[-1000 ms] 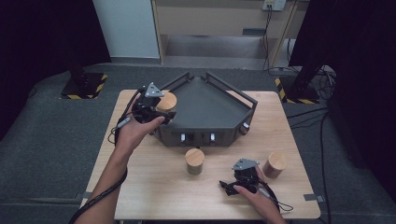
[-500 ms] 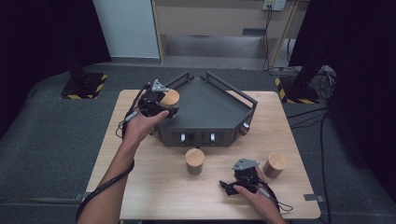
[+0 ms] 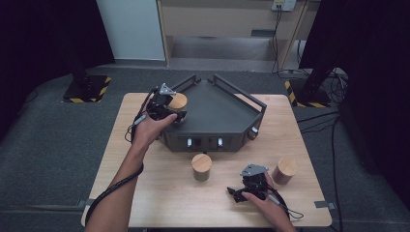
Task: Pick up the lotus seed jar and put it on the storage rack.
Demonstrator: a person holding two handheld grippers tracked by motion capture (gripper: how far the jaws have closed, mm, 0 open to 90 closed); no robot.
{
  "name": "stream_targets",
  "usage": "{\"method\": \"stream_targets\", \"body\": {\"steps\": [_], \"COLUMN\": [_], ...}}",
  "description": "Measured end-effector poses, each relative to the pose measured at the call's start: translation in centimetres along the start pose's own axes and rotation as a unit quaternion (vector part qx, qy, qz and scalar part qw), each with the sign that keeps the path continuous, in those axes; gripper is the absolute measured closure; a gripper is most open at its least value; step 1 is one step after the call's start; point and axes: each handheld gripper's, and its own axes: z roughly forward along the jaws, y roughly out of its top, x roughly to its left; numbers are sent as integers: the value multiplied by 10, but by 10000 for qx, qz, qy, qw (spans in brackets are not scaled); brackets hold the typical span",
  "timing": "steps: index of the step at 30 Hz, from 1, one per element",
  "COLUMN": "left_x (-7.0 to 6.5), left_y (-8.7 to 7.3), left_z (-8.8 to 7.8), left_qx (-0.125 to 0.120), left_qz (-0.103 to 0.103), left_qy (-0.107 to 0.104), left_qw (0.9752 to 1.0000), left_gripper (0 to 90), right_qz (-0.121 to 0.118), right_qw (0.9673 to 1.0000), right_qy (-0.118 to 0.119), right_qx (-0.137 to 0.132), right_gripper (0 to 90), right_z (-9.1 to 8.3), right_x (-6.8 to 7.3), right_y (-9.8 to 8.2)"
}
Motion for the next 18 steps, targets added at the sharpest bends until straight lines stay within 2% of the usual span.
{"method": "stream_targets", "body": {"steps": [16,18], "left_x": [4,6], "left_y": [-6,-7], "left_z": [11,11], "left_qx": [78,51], "left_qz": [-99,-159], "left_qy": [-26,-65], "left_qw": [9999,9998], "left_gripper": [239,239], "right_qz": [-1,-3], "right_qw": [10000,10000], "right_qy": [14,13], "right_qx": [-15,-16], "right_gripper": [18,18], "right_z": [-1,-1], "right_x": [0,0], "right_y": [-2,-2]}}
